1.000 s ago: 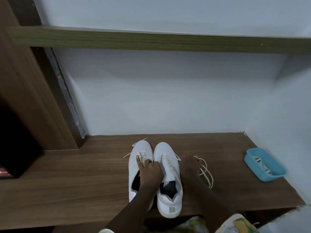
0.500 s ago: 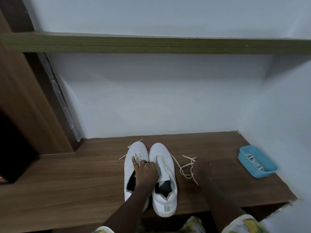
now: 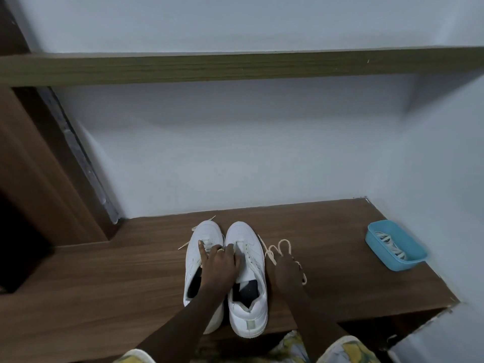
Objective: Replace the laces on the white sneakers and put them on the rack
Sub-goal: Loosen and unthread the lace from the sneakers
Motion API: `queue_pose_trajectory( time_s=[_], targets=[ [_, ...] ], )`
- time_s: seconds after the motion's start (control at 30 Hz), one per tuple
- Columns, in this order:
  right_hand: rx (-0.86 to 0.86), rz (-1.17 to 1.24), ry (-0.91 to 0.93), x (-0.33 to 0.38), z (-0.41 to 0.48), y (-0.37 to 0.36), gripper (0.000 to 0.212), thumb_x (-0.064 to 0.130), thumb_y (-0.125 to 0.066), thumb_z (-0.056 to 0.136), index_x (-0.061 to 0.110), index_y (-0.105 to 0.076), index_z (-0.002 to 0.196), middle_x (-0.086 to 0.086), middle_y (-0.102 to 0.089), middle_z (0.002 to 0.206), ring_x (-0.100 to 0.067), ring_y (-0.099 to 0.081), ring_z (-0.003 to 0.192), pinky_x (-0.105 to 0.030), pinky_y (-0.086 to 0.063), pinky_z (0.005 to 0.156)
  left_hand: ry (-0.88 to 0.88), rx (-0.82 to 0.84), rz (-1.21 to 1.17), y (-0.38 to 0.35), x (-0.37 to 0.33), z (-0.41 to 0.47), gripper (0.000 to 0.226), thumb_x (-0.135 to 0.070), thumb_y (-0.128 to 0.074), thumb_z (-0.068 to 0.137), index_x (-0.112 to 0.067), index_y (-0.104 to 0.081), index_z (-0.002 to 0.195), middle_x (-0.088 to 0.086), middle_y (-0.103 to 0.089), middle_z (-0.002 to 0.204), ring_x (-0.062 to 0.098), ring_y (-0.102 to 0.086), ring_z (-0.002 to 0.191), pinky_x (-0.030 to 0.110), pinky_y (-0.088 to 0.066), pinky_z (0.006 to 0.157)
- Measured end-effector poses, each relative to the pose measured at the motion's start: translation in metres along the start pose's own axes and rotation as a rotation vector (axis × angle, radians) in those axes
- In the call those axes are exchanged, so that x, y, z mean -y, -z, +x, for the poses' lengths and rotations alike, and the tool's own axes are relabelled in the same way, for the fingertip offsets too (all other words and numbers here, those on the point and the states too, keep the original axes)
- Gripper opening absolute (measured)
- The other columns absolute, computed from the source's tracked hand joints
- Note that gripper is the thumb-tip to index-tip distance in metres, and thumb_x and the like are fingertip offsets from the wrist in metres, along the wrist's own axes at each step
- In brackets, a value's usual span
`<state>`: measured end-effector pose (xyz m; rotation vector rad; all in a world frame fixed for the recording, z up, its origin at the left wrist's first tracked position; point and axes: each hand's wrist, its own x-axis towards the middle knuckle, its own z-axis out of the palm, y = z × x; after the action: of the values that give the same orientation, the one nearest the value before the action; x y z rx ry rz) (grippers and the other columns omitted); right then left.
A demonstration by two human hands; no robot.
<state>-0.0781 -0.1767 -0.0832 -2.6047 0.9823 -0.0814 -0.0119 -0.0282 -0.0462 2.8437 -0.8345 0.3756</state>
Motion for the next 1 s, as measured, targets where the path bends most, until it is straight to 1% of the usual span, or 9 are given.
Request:
queue_pose_trajectory(
  time_s=[0.1, 0.27, 0.4, 0.47, 0.57, 0.67, 0.77, 0.83, 1.0],
  targets=[
    [0.063, 0.025, 0.043, -0.013, 0.001, 0.008, 0.032, 0.012, -0.035, 0.097, 0.016, -0.043, 0.129, -0.007, -0.060, 0.121, -0.026, -0.058, 0.113, -0.031, -0.042, 0.092, -0.071, -0.173, -0.071, -0.008, -0.006, 0.006, 0.008, -0.022, -0.068, 0.076, -0.017, -0.071, 0.082, -0.001, -0.068, 0.064, 0.020, -0.069, 0.073, 0.061, -0.043, 0.091],
    [0.152, 0.111, 0.013, -0.043, -0.002, 0.039, 0.038, 0.024, -0.042, 0.092, 0.000, -0.060, 0.115, -0.019, -0.061, 0.119, -0.029, -0.058, 0.112, -0.030, -0.041, 0.089, -0.293, -0.106, -0.230, -0.008, -0.044, 0.021, 0.036, -0.008, -0.065, 0.060, -0.011, -0.069, 0.096, 0.004, -0.070, 0.082, 0.024, -0.067, 0.081, 0.047, -0.047, 0.093],
    [0.224, 0.317, -0.030, -0.064, -0.001, 0.064, 0.012, 0.010, -0.066, 0.078, -0.001, -0.070, 0.075, -0.025, -0.070, 0.085, -0.036, -0.066, 0.077, -0.035, -0.048, 0.064, -0.384, 0.162, -0.453, -0.007, -0.086, 0.018, 0.061, -0.009, -0.048, 0.074, -0.003, -0.046, 0.135, 0.016, -0.048, 0.136, 0.037, -0.043, 0.126, 0.040, -0.033, 0.108],
    [0.245, 0.381, -0.010, -0.075, -0.003, 0.078, 0.015, 0.014, -0.068, 0.079, 0.002, -0.072, 0.087, -0.019, -0.071, 0.091, -0.031, -0.066, 0.085, -0.035, -0.048, 0.071, -0.418, 0.441, -0.429, -0.006, -0.106, 0.013, 0.075, -0.023, -0.056, 0.086, -0.004, -0.017, 0.148, 0.013, -0.021, 0.154, 0.034, -0.016, 0.143, 0.038, -0.011, 0.116],
    [0.302, 0.634, -0.075, -0.086, -0.015, 0.102, 0.007, 0.005, -0.062, 0.086, 0.000, -0.067, 0.087, -0.008, -0.066, 0.079, -0.007, -0.062, 0.069, -0.020, -0.047, 0.066, -0.380, 0.581, -0.402, -0.006, -0.134, 0.003, 0.112, -0.047, -0.073, 0.075, -0.009, 0.001, 0.151, 0.008, -0.020, 0.156, 0.032, -0.010, 0.144, 0.044, -0.001, 0.117],
    [0.323, 0.963, -0.164, -0.100, -0.022, 0.110, 0.026, -0.012, -0.056, 0.085, 0.006, -0.060, 0.065, 0.003, -0.063, 0.049, -0.004, -0.061, 0.048, -0.014, -0.049, 0.053, -0.296, 0.549, -0.554, -0.008, -0.159, -0.005, 0.108, -0.052, -0.071, 0.072, -0.015, -0.008, 0.151, 0.005, -0.033, 0.150, 0.030, -0.028, 0.139, 0.053, -0.009, 0.116],
    [0.241, 1.197, -0.274, -0.122, -0.035, 0.111, 0.020, -0.014, -0.059, 0.081, 0.000, -0.063, 0.067, -0.007, -0.066, 0.054, -0.017, -0.065, 0.050, -0.025, -0.054, 0.050, -0.196, 0.574, -0.889, -0.001, -0.185, -0.019, 0.098, -0.036, -0.076, 0.071, -0.008, -0.021, 0.147, 0.011, -0.051, 0.135, 0.028, -0.049, 0.126, 0.037, -0.034, 0.107],
    [0.208, 1.247, -0.333, -0.142, -0.047, 0.111, 0.017, -0.015, -0.057, 0.082, -0.003, -0.062, 0.071, -0.007, -0.065, 0.052, -0.015, -0.064, 0.047, -0.024, -0.053, 0.046, -0.199, 0.605, -0.966, -0.001, -0.202, -0.033, 0.088, -0.023, -0.075, 0.076, -0.004, -0.023, 0.145, 0.012, -0.050, 0.135, 0.025, -0.048, 0.125, 0.027, -0.034, 0.101],
    [0.209, 1.291, -0.452, -0.207, -0.087, 0.100, 0.015, -0.012, -0.057, 0.084, 0.000, -0.065, 0.078, -0.011, -0.066, 0.063, -0.017, -0.063, 0.054, -0.026, -0.054, 0.051, -0.036, 0.863, -1.042, -0.028, -0.252, -0.075, 0.056, -0.017, -0.071, 0.071, -0.007, -0.051, 0.122, 0.015, -0.063, 0.117, 0.030, -0.061, 0.108, 0.042, -0.052, 0.089]
  ],
)
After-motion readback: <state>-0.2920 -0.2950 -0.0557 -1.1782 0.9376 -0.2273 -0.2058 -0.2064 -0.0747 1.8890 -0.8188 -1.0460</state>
